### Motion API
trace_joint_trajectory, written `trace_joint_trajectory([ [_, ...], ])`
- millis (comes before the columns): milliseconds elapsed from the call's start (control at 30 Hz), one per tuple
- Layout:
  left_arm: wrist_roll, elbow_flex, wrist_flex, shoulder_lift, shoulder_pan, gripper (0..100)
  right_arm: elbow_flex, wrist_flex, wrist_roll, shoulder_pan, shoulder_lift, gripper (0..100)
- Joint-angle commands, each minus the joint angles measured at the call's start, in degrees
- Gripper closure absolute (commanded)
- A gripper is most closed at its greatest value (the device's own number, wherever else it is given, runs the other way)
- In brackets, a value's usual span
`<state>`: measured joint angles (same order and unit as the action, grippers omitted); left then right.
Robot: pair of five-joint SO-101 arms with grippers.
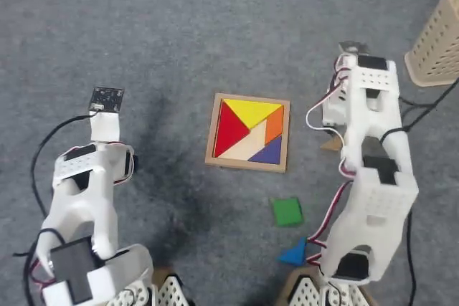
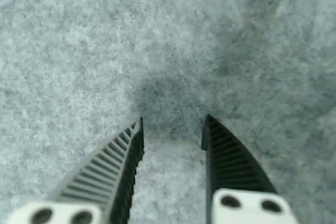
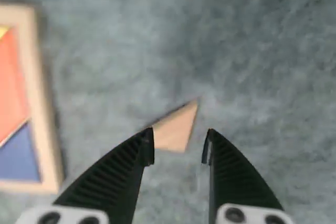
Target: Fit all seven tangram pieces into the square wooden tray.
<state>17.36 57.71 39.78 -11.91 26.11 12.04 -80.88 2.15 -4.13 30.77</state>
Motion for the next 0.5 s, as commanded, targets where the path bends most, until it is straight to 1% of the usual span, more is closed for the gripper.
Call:
trace_joint_trajectory([
  [0,0.5,-0.1,-1.0,-3.1,-0.2,82,2.5,0.9,-3.6,-1.6,1.9,83.2],
  [200,0.5,-0.1,-1.0,-3.1,-0.2,82,3.5,-0.2,-7.6,-1.3,4.2,83.2],
  [467,0.5,-0.1,-1.0,-3.1,-0.2,82,3.8,1.5,-7.7,0.8,7.8,83.7],
])
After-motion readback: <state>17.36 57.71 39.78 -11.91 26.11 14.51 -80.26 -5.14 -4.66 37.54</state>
